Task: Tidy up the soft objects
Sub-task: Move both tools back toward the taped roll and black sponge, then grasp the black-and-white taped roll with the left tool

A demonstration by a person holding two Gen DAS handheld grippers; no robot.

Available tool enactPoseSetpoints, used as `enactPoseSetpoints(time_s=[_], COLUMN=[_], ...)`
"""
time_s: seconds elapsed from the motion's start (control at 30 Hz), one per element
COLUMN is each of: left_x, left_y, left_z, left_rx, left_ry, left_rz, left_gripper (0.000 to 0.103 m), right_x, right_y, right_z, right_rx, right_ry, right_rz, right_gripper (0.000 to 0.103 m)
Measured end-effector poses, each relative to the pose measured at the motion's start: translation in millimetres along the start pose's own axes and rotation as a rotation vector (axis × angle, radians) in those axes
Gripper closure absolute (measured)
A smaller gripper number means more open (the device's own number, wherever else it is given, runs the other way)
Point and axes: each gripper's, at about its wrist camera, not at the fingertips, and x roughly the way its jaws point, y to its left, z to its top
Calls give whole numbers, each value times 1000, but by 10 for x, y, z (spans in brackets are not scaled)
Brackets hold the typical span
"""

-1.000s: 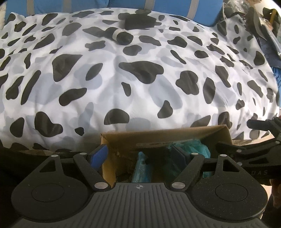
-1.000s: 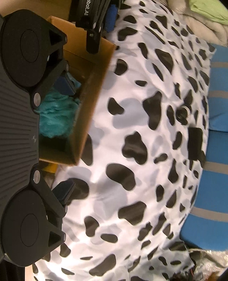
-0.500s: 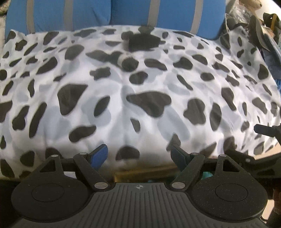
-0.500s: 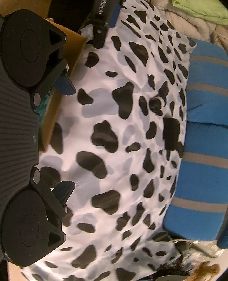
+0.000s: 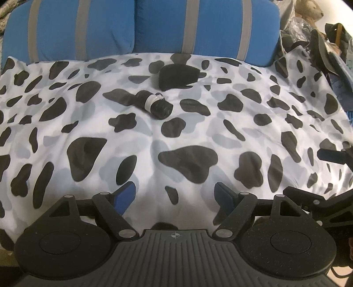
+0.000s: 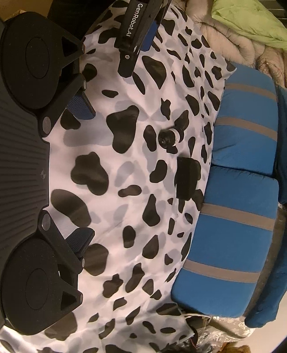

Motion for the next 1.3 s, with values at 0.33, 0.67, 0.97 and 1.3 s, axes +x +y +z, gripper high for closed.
enactPoseSetpoints(time_s=[0.33, 0.67, 0.97, 1.3], left_x=[299, 673, 1078, 1529], left_y=[82, 215, 436, 669], left_z=[215, 549, 859, 1159], left_rx=[0, -20, -143, -258], left_ry=[-16, -44, -41, -18], left_rz=[-1, 17, -22, -32], left_gripper=[25, 25, 25, 25], right_x=[193, 382, 549, 648], right_y=[-185, -442, -464, -409], right_z=[208, 424, 580, 667], right_rx=[-30, -17, -34, -82], right_ry=[-24, -48, -41, -33], right_rz=[7, 18, 33, 64], right_gripper=[0, 0, 0, 0])
